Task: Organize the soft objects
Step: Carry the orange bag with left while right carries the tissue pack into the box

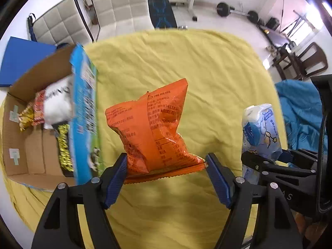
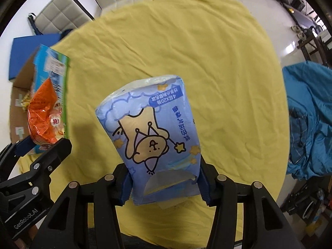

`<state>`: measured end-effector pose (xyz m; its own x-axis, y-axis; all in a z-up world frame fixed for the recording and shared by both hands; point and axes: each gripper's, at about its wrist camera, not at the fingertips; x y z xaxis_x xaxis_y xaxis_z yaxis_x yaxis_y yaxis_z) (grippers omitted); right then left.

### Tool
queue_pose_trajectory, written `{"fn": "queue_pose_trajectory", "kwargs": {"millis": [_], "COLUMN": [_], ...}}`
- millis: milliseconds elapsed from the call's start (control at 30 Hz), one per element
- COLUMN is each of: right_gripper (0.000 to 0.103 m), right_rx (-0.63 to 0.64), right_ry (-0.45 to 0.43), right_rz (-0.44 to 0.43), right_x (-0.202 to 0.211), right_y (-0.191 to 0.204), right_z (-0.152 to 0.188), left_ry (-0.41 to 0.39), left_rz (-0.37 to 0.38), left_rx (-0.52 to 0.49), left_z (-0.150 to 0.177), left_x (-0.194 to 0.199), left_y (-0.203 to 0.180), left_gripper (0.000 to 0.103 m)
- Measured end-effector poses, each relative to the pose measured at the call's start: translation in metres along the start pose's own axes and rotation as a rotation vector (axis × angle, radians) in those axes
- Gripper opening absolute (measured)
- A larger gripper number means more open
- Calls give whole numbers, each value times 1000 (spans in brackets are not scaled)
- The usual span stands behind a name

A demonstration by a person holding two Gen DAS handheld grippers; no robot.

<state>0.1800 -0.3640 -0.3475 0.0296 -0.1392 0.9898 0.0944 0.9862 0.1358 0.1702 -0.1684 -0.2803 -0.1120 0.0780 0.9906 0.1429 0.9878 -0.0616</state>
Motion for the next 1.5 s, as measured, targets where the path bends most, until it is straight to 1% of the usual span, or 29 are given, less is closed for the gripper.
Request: {"fn": "queue_pose_trajectory", "kwargs": {"millis": [133,167,200,333,500,600,733,800,933,1067,1167,1300,1367,1500], "right_gripper": [54,54,54,54,54,54,54,54,54,54,54,54,54,54], "right_rx": [12,17,21,32,38,53,92,107,142,158,160,146,137,133], "right_ry": [-60,-70,-76,-111,-137,-140,-137,-135,-118,-79,-36,23,48,80], "right_rz": [-26,-32,-33,-47,-80,-101,-117,-120,-117,-123,-141,-150,-156,-160], "right_x": [34,41,48,70,79,83,80,78,64,36,10,-31,-50,-80], "right_y": [25,38,55,96,155,190,243,263,307,343,366,391,397,408], "right_z": [12,15,7,10,16,21,25,27,28,26,23,17,12,6], "left_ry": [-68,-79,-96,-155,-200,-225,-240,-239,-221,-182,-130,-41,6,107], "left_rz": [24,20,22,33,22,-5,-35,-40,-59,-79,-76,-86,-67,5], "left_rx": [3,3,4,13,23,30,53,68,88,98,94,86,88,85], "left_z": [-1,2,1,0,3,8,13,17,22,29,31,33,32,28], "left_x": [35,41,49,82,96,110,123,124,118,103,82,43,24,-11], "left_y": [22,25,34,66,117,149,195,214,250,287,313,345,357,372], "left_gripper": [73,73,73,73,73,73,73,73,73,73,73,73,73,73]}}
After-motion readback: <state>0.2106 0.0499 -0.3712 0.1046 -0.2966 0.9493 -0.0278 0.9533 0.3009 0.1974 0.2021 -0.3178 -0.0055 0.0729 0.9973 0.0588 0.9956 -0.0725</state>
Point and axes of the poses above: each gripper's, at about its wrist camera, not at the fingertips, and x roughly against the way its jaws point, y to its left, z to its underside
